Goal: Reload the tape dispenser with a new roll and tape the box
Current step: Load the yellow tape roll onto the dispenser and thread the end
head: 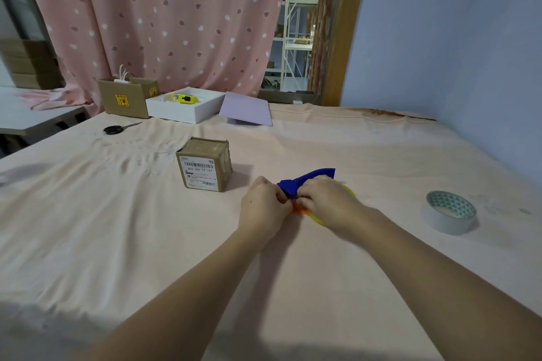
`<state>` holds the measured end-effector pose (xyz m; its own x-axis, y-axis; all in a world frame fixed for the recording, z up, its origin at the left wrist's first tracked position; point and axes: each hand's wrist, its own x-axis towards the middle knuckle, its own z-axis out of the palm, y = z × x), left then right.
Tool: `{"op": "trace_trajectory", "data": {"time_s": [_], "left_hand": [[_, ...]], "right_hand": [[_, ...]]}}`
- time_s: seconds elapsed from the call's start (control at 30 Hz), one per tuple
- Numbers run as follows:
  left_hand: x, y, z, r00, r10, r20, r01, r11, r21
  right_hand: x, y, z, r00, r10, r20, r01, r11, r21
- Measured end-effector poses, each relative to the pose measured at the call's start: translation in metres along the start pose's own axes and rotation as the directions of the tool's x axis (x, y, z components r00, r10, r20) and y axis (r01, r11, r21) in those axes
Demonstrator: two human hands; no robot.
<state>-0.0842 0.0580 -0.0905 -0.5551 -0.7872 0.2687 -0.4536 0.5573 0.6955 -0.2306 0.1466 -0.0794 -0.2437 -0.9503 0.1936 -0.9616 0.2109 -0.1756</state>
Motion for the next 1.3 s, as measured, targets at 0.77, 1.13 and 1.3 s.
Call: {"op": "trace_trajectory", "data": {"time_s": [0.77, 1.13, 1.3], "left_hand": [[0.0, 0.001, 0.002, 0.999, 0.003, 0.034, -0.002, 1.0, -0.015], [0.004, -0.006, -0.009, 0.988, 0.135, 0.082, -0.138, 0.99, 0.033], [0.01, -0.004, -0.015, 0.984, 0.147, 0.097, -0.152, 0.987, 0.052]], "right_hand": [[0.001, -0.001, -0.004, 0.994, 0.103, -0.038, -0.097, 0.986, 0.137], [0.005, -0.001, -0.009, 0.997, 0.055, 0.061, -0.063, 0.988, 0.144], [0.009, 0.003, -0.017, 0.988, 0.058, 0.145, -0.086, 0.977, 0.197]]}}
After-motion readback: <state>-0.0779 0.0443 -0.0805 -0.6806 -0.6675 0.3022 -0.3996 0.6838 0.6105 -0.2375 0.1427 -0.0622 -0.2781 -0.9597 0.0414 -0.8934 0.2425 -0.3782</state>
